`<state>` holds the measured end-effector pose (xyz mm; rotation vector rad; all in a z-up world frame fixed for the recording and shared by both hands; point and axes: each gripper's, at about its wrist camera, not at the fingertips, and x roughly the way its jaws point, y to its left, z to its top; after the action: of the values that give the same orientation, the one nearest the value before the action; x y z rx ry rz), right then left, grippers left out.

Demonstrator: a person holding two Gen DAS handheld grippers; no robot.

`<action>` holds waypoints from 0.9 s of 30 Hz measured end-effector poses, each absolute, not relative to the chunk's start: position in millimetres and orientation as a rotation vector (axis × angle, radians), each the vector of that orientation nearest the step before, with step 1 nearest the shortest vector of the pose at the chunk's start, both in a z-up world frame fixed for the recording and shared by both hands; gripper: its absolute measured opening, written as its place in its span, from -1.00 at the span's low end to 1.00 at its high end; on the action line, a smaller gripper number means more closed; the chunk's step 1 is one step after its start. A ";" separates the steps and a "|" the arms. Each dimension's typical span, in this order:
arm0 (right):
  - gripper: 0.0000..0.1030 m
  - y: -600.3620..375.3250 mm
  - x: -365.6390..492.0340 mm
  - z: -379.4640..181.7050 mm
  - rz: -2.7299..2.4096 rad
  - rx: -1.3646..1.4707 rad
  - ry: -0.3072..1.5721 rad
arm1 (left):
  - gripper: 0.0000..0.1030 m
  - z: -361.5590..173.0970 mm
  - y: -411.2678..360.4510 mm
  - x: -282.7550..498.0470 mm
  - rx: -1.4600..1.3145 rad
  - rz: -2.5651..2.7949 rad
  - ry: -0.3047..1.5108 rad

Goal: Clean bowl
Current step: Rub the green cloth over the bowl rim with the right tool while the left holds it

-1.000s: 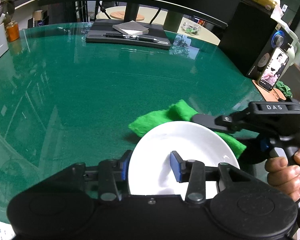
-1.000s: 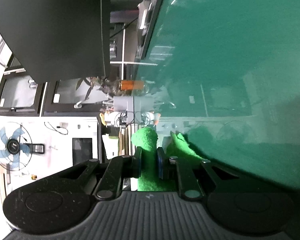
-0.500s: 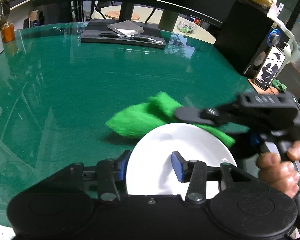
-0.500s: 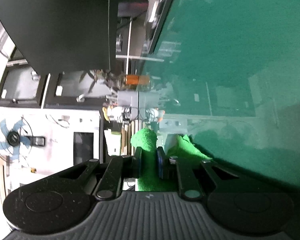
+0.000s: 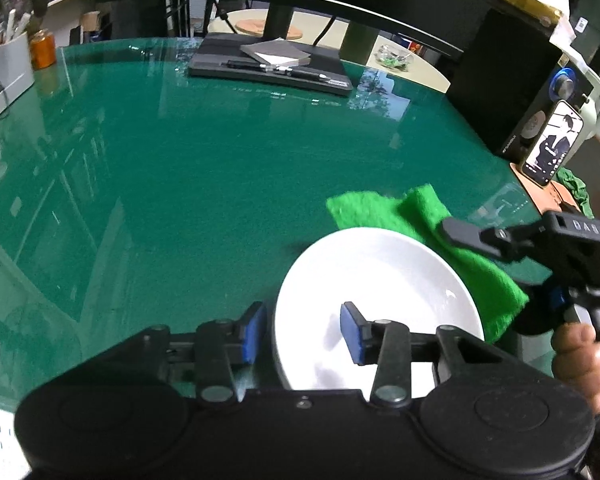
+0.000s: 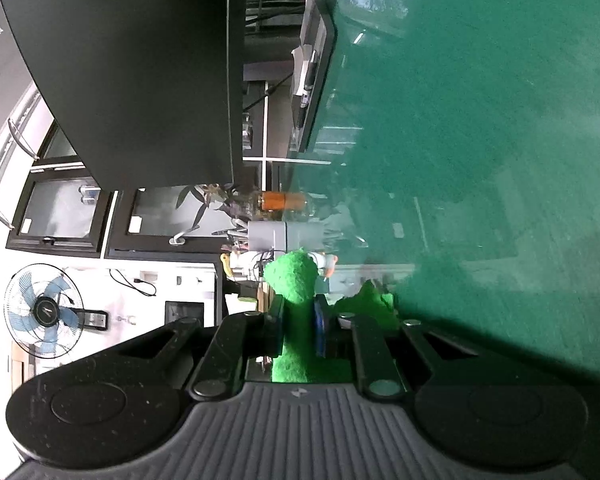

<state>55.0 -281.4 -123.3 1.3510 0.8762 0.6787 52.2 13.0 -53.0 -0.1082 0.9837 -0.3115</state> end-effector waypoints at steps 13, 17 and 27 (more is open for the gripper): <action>-0.69 -253.2 80.7 -131.5 0.715 1.349 0.970 | -0.37 -53.2 9.1 55.0 -0.083 -0.336 0.978; -0.69 -235.0 95.4 -130.0 0.756 1.319 1.004 | -0.38 -53.4 8.9 55.1 -0.084 -0.336 0.979; -0.68 -271.7 56.5 -131.4 0.707 1.371 0.967 | -0.34 -53.9 6.6 56.1 -0.083 -0.353 0.975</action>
<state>56.5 -271.7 -131.4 1.3715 0.9666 0.7073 56.1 6.6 -53.9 -0.0832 0.9749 -0.3529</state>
